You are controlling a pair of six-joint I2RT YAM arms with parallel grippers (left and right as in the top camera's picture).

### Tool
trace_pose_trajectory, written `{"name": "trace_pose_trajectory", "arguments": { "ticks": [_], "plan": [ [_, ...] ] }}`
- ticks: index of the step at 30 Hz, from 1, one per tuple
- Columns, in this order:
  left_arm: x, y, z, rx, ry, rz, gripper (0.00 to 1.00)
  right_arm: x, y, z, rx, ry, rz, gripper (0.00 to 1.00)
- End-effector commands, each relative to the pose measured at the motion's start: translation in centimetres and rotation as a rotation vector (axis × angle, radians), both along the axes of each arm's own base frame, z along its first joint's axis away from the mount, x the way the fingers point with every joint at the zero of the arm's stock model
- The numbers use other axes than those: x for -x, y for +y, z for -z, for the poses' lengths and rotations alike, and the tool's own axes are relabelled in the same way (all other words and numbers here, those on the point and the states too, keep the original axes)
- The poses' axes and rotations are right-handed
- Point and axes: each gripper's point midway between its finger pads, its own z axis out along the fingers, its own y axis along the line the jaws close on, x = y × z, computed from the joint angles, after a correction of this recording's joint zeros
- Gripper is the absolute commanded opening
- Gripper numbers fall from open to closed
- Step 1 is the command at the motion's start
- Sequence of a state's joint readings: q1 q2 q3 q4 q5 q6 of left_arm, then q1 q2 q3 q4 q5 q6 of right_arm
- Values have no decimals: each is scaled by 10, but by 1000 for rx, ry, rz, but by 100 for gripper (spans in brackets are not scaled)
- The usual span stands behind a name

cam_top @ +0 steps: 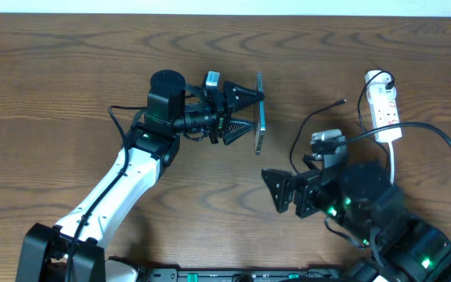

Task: Plug charger to phone and switch on socket
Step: 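Move the right gripper toward the phone held by the left gripper, then close the right gripper on the phone's lower edge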

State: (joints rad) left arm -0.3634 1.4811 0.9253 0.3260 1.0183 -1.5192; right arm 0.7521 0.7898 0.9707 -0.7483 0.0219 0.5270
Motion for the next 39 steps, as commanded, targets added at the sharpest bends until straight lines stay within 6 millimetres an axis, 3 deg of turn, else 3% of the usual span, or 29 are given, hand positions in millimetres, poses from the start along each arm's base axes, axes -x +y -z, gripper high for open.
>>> {"name": "trace_pose_trajectory", "arguments": {
  "ticks": [1, 8, 14, 22, 32, 39],
  "plan": [
    [4, 1, -15, 22, -40, 12, 57, -12, -6, -1, 93, -74, 111, 99],
    [4, 1, -15, 22, -40, 13, 57, -30, 18, 5, 225, -197, 226, 99],
    [4, 1, -15, 22, -40, 13, 57, -47, 25, 16, 271, -253, 392, 99],
    [4, 1, -15, 22, -40, 13, 57, -56, 33, 1, 187, -294, 438, 98],
    [4, 1, -15, 22, -40, 13, 57, -59, 35, 4, 199, -297, 449, 84],
    [4, 1, -15, 22, -40, 13, 57, -65, 44, 14, 215, -294, 449, 79]
  ]
}}
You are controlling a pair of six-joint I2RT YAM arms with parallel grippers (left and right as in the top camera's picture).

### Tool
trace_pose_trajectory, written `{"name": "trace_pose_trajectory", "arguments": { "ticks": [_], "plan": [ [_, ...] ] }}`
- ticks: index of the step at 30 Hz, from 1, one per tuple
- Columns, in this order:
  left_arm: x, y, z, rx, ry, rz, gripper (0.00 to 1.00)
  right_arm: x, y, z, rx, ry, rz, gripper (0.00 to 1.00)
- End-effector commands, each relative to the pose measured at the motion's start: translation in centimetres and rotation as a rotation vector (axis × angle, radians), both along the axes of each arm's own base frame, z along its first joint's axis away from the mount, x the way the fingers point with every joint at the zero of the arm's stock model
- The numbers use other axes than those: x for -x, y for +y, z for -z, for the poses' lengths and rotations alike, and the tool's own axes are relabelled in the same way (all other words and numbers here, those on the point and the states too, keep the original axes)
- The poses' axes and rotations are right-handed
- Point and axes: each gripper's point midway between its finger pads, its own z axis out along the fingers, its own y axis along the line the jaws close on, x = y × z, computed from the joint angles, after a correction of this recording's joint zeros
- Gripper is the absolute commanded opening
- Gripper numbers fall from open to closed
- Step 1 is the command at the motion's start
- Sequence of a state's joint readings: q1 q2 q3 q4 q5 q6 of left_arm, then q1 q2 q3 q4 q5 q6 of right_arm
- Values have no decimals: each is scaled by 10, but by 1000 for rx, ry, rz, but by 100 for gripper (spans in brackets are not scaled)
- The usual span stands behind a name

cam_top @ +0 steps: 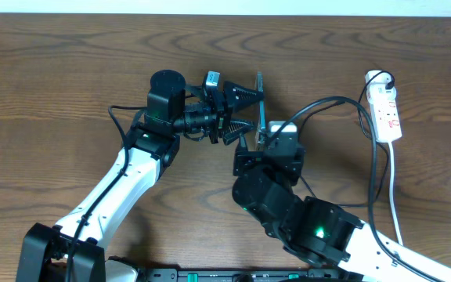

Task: Plug charger to phone and switch on socket
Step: 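Close the right gripper on the phone's lower edge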

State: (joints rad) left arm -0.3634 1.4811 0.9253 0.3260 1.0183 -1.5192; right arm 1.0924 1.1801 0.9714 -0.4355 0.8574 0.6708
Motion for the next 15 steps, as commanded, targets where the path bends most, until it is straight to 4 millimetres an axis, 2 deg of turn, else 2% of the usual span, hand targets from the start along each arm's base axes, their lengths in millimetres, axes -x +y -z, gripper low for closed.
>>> {"name": "trace_pose_trajectory", "arguments": {
  "ticks": [1, 10, 15],
  "plan": [
    [4, 1, -15, 22, -40, 13, 57, -4, 3, -4, -9, -19, 22, 78],
    [4, 1, -15, 22, -40, 14, 57, -7, -1, -7, -4, -45, 60, 65],
    [4, 1, -15, 22, -40, 13, 57, -8, -1, -7, -6, -46, 60, 49]
  ]
}}
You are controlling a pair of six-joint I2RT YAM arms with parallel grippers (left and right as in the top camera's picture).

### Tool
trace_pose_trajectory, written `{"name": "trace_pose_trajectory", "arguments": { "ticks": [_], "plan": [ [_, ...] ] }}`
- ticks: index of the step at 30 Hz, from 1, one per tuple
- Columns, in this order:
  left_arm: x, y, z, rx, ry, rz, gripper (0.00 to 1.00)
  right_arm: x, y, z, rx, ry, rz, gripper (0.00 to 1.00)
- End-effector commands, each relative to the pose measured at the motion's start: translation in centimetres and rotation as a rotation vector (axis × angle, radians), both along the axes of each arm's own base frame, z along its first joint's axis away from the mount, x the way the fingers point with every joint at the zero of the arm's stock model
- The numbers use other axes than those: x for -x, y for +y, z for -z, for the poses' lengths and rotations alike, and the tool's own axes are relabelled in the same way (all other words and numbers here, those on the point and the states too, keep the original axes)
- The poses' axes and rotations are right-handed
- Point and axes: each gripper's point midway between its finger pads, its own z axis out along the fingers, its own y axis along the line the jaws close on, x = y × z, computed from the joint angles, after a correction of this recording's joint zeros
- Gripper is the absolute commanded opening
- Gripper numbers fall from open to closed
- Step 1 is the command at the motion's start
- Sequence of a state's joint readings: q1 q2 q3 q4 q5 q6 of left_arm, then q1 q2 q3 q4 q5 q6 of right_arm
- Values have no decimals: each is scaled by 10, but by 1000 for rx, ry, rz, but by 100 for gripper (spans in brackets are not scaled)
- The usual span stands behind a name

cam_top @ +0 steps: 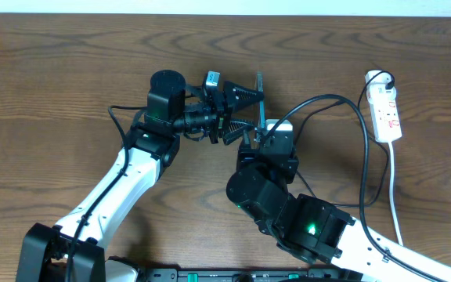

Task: Plug charger to phone and switch on socket
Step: 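Close the right gripper on the phone's lower edge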

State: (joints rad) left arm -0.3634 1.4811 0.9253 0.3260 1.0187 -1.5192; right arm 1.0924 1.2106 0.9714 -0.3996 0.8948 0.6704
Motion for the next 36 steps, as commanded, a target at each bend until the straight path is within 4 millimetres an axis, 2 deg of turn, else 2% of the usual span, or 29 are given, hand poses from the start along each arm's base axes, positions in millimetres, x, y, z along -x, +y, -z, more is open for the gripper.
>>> {"name": "trace_pose_trajectory", "arguments": {
  "ticks": [1, 3, 10, 17, 28, 36],
  "plan": [
    [4, 1, -15, 21, -40, 13, 57, -2, -3, -8, -13, -25, 30, 45],
    [4, 1, -15, 21, -40, 13, 57, -2, -3, -9, -15, -25, 30, 36],
    [4, 1, -15, 21, -40, 13, 57, -2, -2, -10, -22, -29, 29, 15],
    [4, 1, -15, 22, -40, 13, 57, -3, 0, -13, -43, -39, 29, 1],
    [4, 1, -15, 22, -40, 13, 58, -3, 0, -15, -50, -43, 29, 1],
    [4, 1, -15, 22, -40, 13, 58, 1, -2, -25, -91, -47, 8, 1]
  ]
}}
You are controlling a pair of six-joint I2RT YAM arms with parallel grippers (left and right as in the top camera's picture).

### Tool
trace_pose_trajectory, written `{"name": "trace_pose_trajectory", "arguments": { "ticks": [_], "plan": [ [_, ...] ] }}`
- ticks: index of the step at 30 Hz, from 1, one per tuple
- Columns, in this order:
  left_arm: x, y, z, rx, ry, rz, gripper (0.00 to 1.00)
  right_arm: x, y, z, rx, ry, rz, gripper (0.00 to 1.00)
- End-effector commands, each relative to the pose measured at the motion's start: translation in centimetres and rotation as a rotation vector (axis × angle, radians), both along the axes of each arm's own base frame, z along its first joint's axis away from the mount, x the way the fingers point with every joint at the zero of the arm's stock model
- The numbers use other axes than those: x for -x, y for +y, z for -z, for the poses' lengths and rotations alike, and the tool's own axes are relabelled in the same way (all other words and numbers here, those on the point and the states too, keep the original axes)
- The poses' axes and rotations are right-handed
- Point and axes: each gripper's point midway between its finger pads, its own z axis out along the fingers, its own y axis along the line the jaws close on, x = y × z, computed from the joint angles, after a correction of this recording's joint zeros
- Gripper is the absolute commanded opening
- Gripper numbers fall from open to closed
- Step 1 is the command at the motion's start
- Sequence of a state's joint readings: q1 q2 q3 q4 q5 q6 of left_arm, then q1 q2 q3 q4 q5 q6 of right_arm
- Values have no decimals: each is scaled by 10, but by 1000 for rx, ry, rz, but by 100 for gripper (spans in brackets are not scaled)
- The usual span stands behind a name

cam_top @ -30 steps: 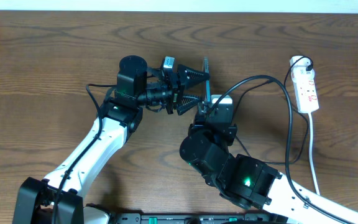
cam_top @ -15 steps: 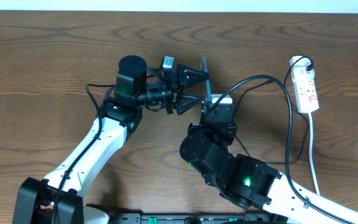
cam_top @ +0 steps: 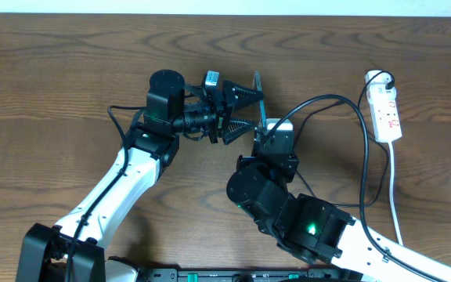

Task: Plug charger to phone and switch on socket

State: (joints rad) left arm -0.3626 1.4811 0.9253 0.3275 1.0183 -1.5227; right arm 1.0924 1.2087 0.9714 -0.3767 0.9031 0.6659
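Note:
The phone (cam_top: 257, 82) stands on its edge and shows as a thin dark slab. My left gripper (cam_top: 255, 110) is shut on it from the left. My right gripper (cam_top: 257, 141) is pressed up to the phone's lower end, with its fingers mostly hidden under the wrist. The black charger cable (cam_top: 343, 100) arches off the table from the white socket strip (cam_top: 384, 110) at the right and runs into the right gripper. The plug tip and the phone's port are hidden.
The right arm's dark body (cam_top: 288, 211) fills the lower middle of the wooden table (cam_top: 69, 78). A second lead (cam_top: 394, 188) trails from the socket strip towards the front edge. The left arm reaches in from the lower left.
Almost nothing has changed. My right wrist has shifted a touch towards the phone's lower end. The left gripper still holds the phone on edge in the same place.
At first my left gripper held the phone on edge while my right gripper sat low to the right, with the cable end lying on the table. Then the right gripper was at the phone's lower end with the cable lifted in an arch. It has stayed pressed there.

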Motion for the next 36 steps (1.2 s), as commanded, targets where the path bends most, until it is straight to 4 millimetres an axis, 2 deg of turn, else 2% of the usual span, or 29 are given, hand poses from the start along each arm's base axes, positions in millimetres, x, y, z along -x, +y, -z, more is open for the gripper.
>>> {"name": "trace_pose_trajectory", "arguments": {
  "ticks": [1, 5, 6, 10, 13, 18, 23, 27, 36],
  "plan": [
    [4, 1, -14, 20, -41, 15, 58, 3, -2, -22, -81, -31, -2, 1],
    [5, 1, -14, 20, -41, 15, 60, 4, -1, -23, -92, -28, -13, 1],
    [5, 1, -14, 20, -41, 15, 69, 4, -1, -23, -92, -27, -15, 1],
    [5, 1, -14, 20, -41, 15, 82, 4, -1, -23, -93, -26, -17, 1],
    [4, 1, -14, 20, -41, 15, 87, 5, -2, -25, -97, -28, -17, 1],
    [4, 1, -14, 20, -41, 14, 100, 6, -5, -29, -106, -33, -16, 1],
    [4, 1, -15, 21, -44, 15, 98, 7, -8, -26, -85, -24, -11, 1],
    [0, 3, -27, 29, -177, 16, 98, 6, -13, -25, -76, -20, -2, 1],
    [-24, 33, -28, -10, -311, -57, 98, 4, -42, -29, -144, 4, 68, 1]
  ]
}}
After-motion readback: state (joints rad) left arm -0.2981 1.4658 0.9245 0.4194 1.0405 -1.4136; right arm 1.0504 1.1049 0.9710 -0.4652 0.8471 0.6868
